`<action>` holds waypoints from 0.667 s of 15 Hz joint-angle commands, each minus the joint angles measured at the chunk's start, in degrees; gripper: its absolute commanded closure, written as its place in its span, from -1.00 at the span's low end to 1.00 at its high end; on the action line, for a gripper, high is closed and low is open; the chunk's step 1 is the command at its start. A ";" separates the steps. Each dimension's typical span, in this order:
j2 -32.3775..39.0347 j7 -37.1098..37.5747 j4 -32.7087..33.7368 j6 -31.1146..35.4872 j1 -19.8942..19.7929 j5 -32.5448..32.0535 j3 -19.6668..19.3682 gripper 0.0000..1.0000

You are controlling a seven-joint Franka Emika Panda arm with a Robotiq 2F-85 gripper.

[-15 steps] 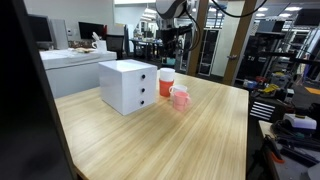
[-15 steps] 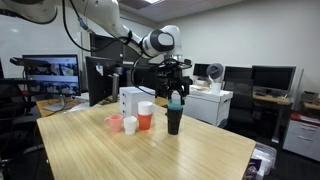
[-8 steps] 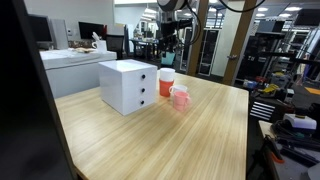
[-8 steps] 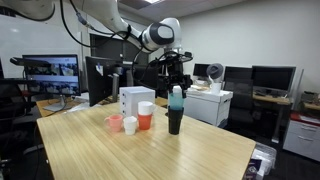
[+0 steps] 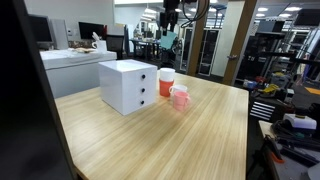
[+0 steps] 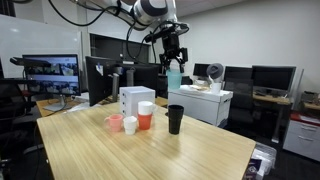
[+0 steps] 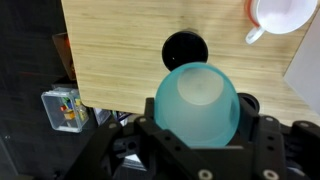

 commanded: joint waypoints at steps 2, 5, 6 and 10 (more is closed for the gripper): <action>-8.87 -6.24 -10.38 -0.27 -0.33 0.24 0.61 -0.03; -12.52 -8.27 -18.86 0.91 0.05 -1.17 -0.23 -0.03; -12.82 -8.37 -20.42 1.86 0.04 -1.15 -0.33 -0.03; -12.50 -7.95 -27.32 8.61 0.29 -2.03 -0.57 -0.03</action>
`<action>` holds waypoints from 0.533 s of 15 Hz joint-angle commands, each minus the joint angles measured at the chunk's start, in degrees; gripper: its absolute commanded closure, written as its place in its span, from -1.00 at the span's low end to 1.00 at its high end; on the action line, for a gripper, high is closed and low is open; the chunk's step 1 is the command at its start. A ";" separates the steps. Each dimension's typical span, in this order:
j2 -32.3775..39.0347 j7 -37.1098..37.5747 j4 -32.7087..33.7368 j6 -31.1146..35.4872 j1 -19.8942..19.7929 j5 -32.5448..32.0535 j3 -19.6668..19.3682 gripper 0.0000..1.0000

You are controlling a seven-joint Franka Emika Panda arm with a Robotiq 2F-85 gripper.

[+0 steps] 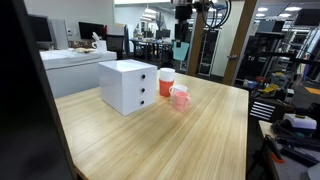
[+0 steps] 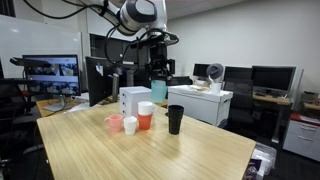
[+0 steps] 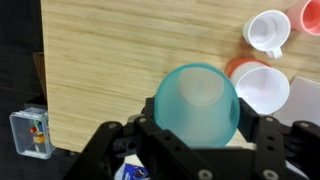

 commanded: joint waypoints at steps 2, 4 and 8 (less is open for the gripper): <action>-1.33 -1.70 -9.38 8.04 0.49 -2.44 -0.24 -0.03; -0.54 -1.25 -11.68 11.18 0.83 -4.14 -0.26 -0.03; 0.69 -0.18 -15.10 15.02 1.81 -9.02 -0.45 -0.03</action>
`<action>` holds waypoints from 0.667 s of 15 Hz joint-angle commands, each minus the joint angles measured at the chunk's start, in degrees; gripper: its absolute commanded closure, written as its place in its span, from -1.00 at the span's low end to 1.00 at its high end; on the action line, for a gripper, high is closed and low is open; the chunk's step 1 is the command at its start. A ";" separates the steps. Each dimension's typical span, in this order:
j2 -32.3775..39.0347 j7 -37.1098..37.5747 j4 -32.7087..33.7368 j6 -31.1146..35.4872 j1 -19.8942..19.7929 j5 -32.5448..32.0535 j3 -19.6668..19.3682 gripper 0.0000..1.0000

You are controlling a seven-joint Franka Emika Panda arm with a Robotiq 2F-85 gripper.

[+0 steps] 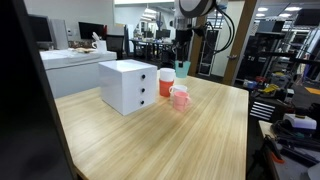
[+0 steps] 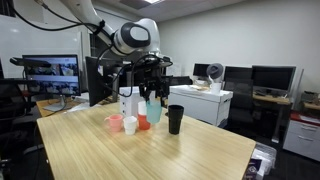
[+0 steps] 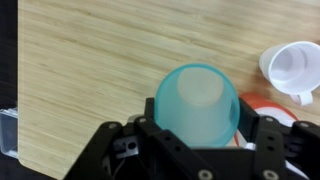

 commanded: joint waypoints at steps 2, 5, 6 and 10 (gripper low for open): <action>0.25 0.13 -3.73 3.37 1.43 -5.97 -0.66 -0.03; 0.95 0.55 -4.44 3.61 2.00 -9.03 -0.74 -0.03; 1.07 0.60 -4.55 3.57 2.12 -9.76 -0.76 -0.03; 1.33 0.66 -4.97 3.35 2.44 -12.94 -0.89 -0.90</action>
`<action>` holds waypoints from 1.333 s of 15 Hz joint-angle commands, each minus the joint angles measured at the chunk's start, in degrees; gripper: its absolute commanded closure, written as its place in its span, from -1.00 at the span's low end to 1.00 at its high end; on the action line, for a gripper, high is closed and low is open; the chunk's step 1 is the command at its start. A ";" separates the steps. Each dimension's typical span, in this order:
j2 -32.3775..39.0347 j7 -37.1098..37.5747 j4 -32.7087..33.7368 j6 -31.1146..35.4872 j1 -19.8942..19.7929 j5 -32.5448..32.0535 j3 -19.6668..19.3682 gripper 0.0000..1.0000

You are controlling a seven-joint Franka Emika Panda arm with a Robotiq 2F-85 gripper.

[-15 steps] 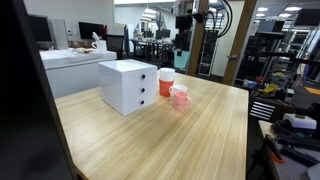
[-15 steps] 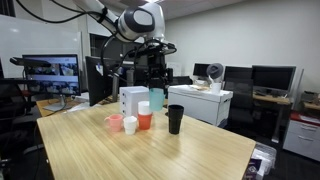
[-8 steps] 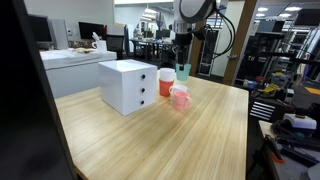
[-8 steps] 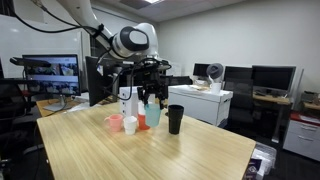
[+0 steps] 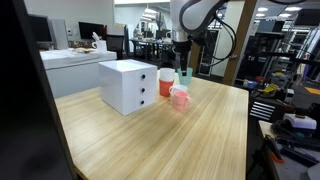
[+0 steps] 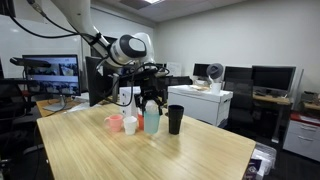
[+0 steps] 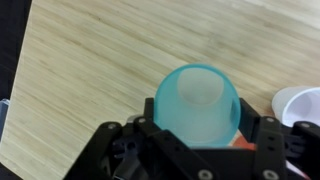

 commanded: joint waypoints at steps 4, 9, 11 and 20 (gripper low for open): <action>-0.13 0.94 -1.40 1.33 0.81 -4.55 -0.79 -1.00; -0.45 0.67 -1.09 1.03 0.59 -3.11 -0.42 -1.00; -0.59 0.57 -0.84 1.00 0.50 -2.69 -0.36 -1.00; -1.45 0.27 6.07 -17.17 -0.91 10.35 -0.05 -1.00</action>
